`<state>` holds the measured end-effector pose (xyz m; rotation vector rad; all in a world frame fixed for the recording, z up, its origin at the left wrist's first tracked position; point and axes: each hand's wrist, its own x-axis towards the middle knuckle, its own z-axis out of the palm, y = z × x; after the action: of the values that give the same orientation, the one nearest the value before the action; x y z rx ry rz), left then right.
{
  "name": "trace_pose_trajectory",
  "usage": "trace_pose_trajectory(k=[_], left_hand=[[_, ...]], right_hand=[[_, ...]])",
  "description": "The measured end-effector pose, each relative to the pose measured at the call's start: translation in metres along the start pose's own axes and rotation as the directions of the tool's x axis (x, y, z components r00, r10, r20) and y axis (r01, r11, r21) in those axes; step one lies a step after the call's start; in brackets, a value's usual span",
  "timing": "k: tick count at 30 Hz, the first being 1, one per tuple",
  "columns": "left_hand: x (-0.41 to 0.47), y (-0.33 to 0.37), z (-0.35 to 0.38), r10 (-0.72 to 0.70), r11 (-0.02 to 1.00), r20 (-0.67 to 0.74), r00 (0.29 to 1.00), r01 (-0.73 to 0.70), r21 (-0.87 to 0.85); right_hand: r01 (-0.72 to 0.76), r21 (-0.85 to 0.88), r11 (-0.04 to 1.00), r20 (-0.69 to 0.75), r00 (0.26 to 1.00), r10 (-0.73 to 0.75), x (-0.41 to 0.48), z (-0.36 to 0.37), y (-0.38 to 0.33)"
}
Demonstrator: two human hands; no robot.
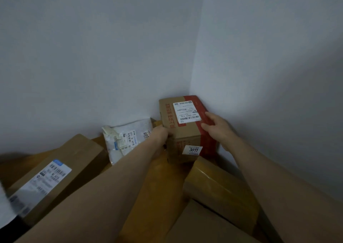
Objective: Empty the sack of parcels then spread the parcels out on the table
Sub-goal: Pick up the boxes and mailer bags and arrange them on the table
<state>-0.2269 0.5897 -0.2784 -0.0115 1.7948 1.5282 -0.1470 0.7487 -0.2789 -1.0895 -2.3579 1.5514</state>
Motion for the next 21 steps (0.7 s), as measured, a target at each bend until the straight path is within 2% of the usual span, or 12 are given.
trace_pose_trajectory(k=[3,6,8,9,12,14,17,19,21], left_hand=[[0.004,-0.013,0.005,0.045,0.996,0.076,0.996,-0.051,0.076],[0.005,-0.020,-0.003,0.072,0.975,0.092,0.993,-0.089,0.203],[0.012,-0.024,-0.018,0.113,0.938,-0.008,0.994,-0.104,0.331],[0.017,-0.026,-0.029,0.137,0.910,-0.075,0.988,-0.095,0.403],[0.028,-0.038,-0.068,0.166,0.790,-0.254,0.953,0.025,0.612],[0.027,-0.046,-0.092,0.197,0.664,-0.330,0.923,0.122,0.738],[0.019,-0.053,-0.119,0.309,0.393,-0.388,0.868,0.255,0.884],[0.017,-0.055,-0.137,0.285,0.343,-0.459,0.842,0.357,0.869],[0.015,-0.057,-0.157,0.170,0.372,-0.553,0.815,0.467,0.802]], right_hand=[[0.058,-0.298,0.953,-0.021,0.998,-0.067,0.006,0.006,0.010],[0.046,-0.573,0.819,-0.092,0.989,-0.120,0.008,0.023,0.006],[0.122,-0.625,0.771,-0.122,0.960,-0.250,0.004,0.039,-0.009],[0.212,-0.612,0.762,-0.083,0.941,-0.329,0.002,0.049,-0.020],[0.483,-0.544,0.686,0.151,0.861,-0.486,0.002,0.089,-0.048],[0.537,-0.517,0.667,0.302,0.843,-0.445,0.009,0.122,-0.055],[0.481,-0.543,0.689,0.406,0.868,-0.286,0.028,0.167,-0.050],[0.429,-0.610,0.666,0.433,0.885,-0.173,0.041,0.189,-0.041],[0.382,-0.653,0.654,0.431,0.897,-0.094,0.049,0.204,-0.033]])
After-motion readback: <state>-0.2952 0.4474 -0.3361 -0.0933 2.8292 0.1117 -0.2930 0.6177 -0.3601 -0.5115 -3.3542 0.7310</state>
